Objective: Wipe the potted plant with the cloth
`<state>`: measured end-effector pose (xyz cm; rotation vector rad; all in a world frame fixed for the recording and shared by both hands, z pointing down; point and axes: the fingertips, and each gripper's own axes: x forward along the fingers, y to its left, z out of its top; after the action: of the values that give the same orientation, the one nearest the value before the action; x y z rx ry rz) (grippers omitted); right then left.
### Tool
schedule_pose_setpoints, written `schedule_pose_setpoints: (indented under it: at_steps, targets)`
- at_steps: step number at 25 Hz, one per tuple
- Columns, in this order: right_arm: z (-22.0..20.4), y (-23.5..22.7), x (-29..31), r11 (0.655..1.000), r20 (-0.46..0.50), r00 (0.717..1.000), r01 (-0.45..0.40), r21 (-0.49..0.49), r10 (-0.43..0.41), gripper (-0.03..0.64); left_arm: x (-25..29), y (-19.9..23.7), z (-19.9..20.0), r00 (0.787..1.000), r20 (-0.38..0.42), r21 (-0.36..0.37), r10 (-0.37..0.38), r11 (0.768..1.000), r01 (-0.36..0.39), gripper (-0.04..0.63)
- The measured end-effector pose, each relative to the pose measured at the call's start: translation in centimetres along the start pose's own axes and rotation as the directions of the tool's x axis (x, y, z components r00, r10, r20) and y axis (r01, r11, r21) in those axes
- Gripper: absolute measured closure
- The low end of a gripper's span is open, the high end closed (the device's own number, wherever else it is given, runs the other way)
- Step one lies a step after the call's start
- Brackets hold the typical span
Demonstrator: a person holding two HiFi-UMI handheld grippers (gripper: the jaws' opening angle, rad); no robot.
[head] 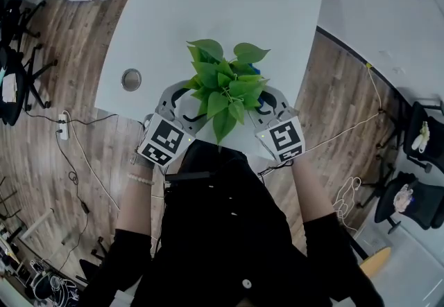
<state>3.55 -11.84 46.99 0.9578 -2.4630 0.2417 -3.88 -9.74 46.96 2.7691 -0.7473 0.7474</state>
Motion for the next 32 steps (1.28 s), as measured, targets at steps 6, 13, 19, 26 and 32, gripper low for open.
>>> schedule_pose_setpoints:
  at_steps: [6, 13, 19, 26, 32]
  targets:
    - [-1.0, 1.1, -0.6, 1.000, -0.013, 1.000, -0.006, 0.022, 0.006, 0.532, 0.4, 0.0, 0.3, 1.000, 0.009, -0.021, 0.026, 0.999, -0.026, 0.271]
    - [-1.4, 3.4, -1.2, 0.998, -0.015, 0.999, -0.030, 0.047, 0.030, 0.532, 0.8, 0.1, 0.4, 0.998, 0.005, -0.029, 0.059, 0.998, -0.059, 0.272]
    - [-1.3, 4.5, -1.6, 0.998, -0.017, 0.999, -0.039, 0.052, 0.040, 0.532, 1.1, -0.4, -0.8, 0.994, -0.025, -0.049, 0.103, 0.993, -0.104, 0.272]
    - [-1.6, 3.5, -1.7, 0.997, -0.023, 1.000, 0.004, 0.072, -0.002, 0.532, 1.2, -1.1, -1.8, 0.995, -0.056, -0.072, 0.082, 0.994, -0.086, 0.270]
    - [-1.6, 1.8, -1.3, 0.998, -0.032, 0.999, 0.028, 0.057, -0.026, 0.532, 0.4, -0.3, -0.8, 0.996, -0.036, -0.050, 0.080, 0.995, -0.082, 0.270]
